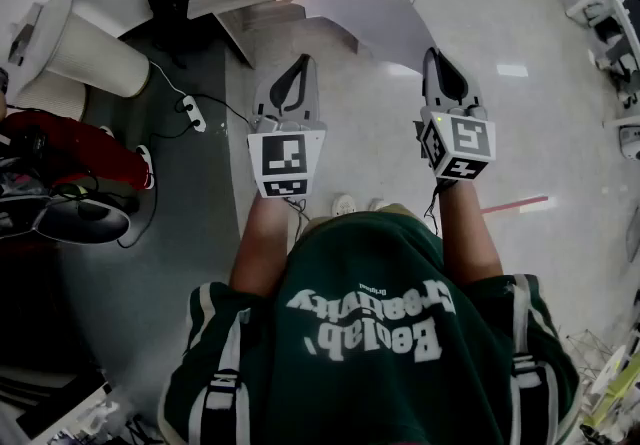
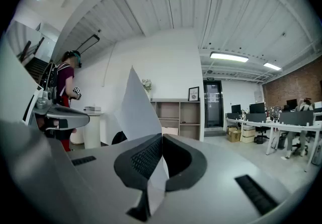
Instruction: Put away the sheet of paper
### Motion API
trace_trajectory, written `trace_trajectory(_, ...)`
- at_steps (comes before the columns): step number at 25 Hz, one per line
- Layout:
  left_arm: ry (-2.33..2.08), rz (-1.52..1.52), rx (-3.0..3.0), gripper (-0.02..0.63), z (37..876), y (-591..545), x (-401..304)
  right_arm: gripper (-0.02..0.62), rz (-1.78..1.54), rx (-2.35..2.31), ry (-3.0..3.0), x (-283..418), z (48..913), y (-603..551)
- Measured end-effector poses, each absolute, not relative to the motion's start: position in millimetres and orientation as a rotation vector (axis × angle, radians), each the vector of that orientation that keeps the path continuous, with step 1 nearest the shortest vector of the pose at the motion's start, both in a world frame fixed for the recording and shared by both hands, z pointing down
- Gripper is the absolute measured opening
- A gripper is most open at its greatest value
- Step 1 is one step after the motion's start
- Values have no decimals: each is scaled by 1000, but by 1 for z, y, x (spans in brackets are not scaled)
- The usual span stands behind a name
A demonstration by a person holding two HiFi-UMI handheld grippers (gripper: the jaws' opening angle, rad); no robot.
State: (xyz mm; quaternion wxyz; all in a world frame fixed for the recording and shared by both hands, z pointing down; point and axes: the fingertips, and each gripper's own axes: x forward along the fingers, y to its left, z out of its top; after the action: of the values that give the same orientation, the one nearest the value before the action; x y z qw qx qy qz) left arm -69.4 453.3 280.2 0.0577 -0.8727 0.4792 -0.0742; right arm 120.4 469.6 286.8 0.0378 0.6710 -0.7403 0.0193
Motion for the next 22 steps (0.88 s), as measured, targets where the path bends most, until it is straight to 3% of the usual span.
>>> trace_trajectory(22,1466,-231,-2646,18,281,465,-83,34,54,2049,-2266,110,291,482)
